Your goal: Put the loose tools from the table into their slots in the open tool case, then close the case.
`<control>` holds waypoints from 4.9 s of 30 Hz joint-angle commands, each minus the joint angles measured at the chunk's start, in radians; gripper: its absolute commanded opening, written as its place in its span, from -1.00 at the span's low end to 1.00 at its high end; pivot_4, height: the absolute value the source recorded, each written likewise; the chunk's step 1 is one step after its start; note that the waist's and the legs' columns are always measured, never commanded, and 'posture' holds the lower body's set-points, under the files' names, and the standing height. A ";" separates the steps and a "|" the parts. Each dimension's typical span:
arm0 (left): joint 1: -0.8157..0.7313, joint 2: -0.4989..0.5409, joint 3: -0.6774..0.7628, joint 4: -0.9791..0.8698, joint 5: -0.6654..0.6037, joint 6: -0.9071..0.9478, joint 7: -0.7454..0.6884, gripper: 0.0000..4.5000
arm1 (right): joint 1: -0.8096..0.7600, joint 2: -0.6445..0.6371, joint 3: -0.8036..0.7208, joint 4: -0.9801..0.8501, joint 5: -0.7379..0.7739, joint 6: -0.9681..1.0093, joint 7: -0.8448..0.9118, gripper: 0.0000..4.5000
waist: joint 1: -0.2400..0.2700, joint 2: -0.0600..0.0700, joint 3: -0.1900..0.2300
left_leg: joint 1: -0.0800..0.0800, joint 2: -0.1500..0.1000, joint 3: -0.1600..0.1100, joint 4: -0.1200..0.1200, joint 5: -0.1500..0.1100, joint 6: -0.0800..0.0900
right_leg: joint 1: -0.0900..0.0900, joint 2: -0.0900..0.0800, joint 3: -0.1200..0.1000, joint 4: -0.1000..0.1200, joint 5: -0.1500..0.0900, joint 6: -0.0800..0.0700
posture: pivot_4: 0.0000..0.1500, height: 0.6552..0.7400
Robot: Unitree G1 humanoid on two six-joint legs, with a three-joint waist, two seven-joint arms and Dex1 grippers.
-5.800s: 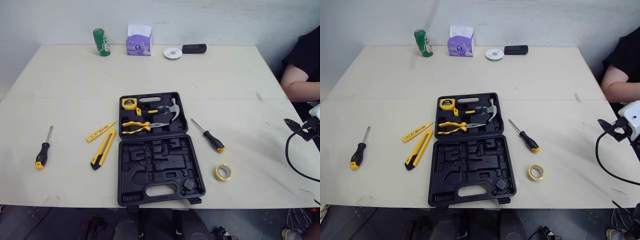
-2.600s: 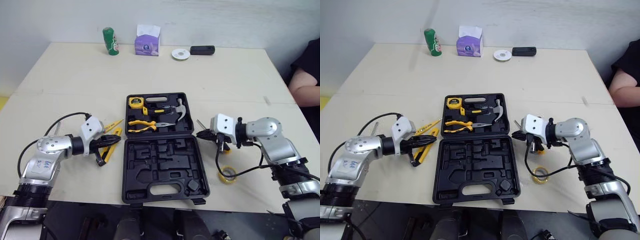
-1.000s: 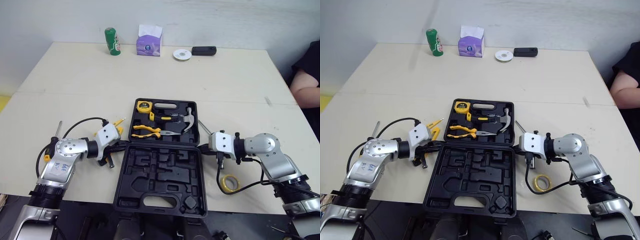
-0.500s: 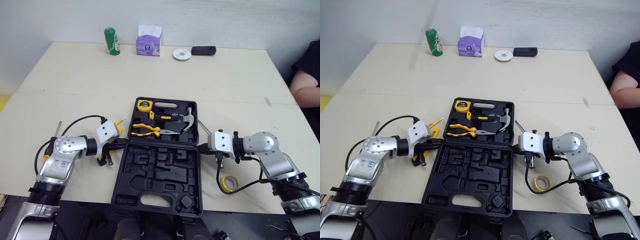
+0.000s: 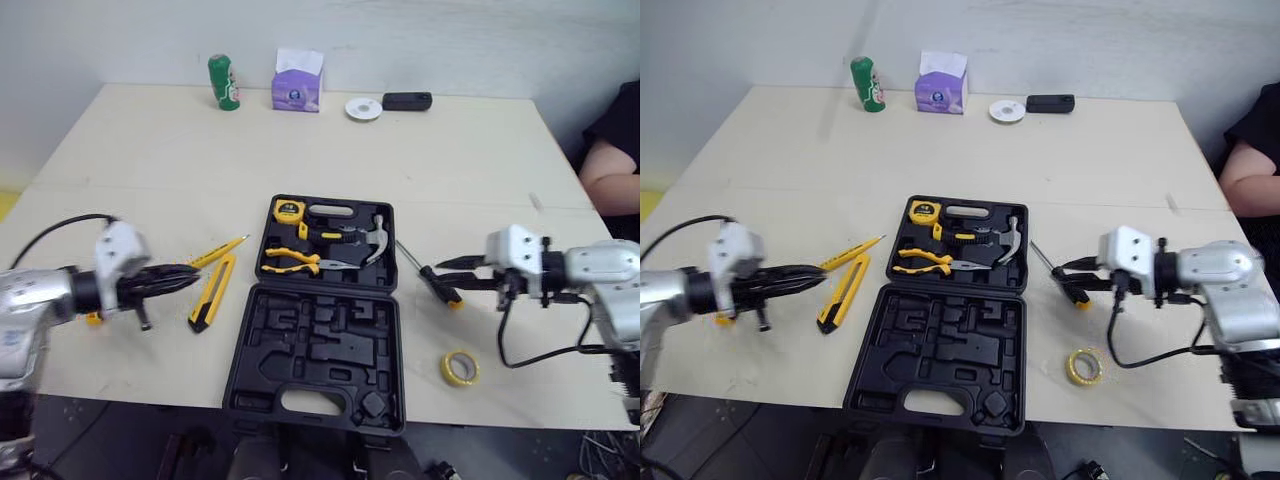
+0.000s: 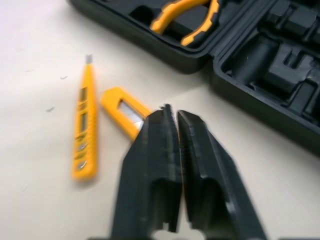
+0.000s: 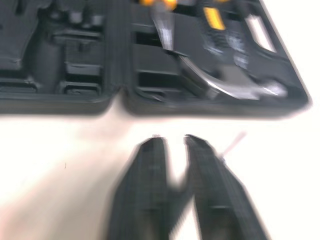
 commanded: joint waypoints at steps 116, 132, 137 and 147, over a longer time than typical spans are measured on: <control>-0.173 0.105 -0.046 0.102 -0.023 0.995 0.704 -0.58 | -0.153 0.367 0.097 -0.283 0.317 0.121 0.051 1.00 | 0.000 -0.002 0.000 | 0.000 0.000 0.001 0.000 -0.006 -0.003 | -0.002 -0.004 0.001 0.002 0.000 0.000 | 1.00 1.00; 0.006 0.160 0.140 -0.247 -0.064 0.285 0.275 -0.58 | -0.039 0.239 -0.052 -0.216 0.262 0.076 -0.001 1.00 | 0.004 -0.003 0.001 | -0.001 0.000 0.001 -0.001 -0.010 -0.007 | -0.002 -0.005 0.000 -0.002 0.000 0.000 | 1.00 1.00; -0.179 0.180 -0.048 -0.284 -0.111 0.233 0.182 -0.58 | 0.003 0.211 -0.086 -0.188 0.252 0.048 -0.006 1.00 | 0.005 -0.003 0.002 | -0.001 -0.001 0.001 -0.001 -0.007 -0.002 | -0.001 -0.005 0.000 -0.002 0.000 0.000 | 1.00 1.00; -0.665 0.156 -0.649 -0.321 0.061 0.273 -0.062 -0.58 | 0.098 0.159 -0.130 -0.199 0.218 0.007 -0.026 1.00 | 0.005 -0.004 0.002 | 0.001 0.000 0.008 0.002 -0.006 -0.001 | -0.002 0.009 0.000 -0.001 0.001 0.002 | 1.00 1.00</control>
